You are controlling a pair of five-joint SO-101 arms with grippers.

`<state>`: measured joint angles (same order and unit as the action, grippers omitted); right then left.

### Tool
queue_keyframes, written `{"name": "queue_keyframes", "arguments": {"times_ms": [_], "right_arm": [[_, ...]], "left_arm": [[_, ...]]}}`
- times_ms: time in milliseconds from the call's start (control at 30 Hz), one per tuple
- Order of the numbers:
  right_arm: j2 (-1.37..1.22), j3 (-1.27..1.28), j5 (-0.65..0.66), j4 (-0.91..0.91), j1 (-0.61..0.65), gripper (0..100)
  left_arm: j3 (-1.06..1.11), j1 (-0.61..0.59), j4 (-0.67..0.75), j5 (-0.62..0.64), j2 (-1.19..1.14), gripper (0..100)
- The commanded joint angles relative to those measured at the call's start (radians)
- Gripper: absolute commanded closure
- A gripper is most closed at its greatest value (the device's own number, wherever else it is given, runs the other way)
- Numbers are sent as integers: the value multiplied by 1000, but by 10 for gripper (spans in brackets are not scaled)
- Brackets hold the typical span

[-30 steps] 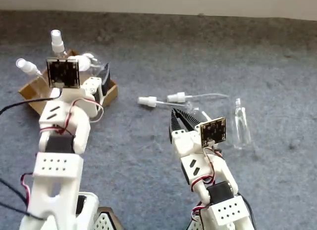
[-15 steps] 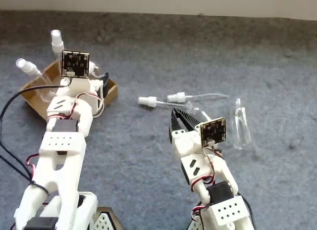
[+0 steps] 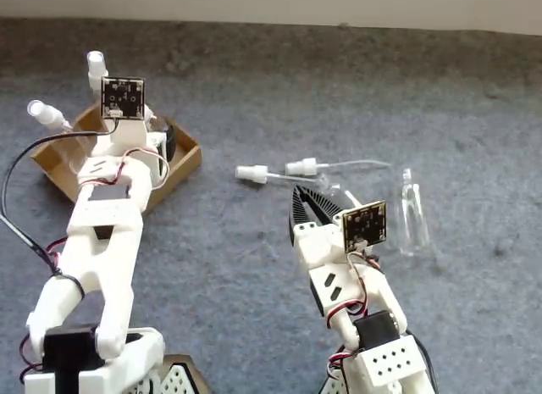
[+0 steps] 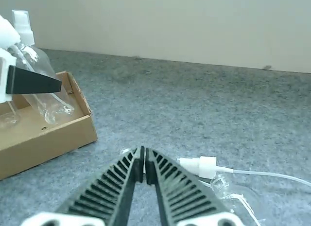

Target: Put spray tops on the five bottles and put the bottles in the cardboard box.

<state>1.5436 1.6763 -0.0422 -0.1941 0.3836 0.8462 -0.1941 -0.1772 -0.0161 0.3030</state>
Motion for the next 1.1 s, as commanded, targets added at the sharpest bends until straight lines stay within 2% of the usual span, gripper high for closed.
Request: {"name": "queue_keyframes", "arguments": {"times_ms": [0,600,867,1067], "right_arm": [[4,136,-3,-4,-13,993],[4,136,-2,-13,-13,993],[10,136,-5,-36,-13,993],[10,136,-3,-36,-13,993]], "left_arm": [[-62,-4,49,-6,-1,915],[-64,4,78,-9,-8,916],[-108,4,80,-5,-159,916],[-110,4,80,-5,-174,916]]}}
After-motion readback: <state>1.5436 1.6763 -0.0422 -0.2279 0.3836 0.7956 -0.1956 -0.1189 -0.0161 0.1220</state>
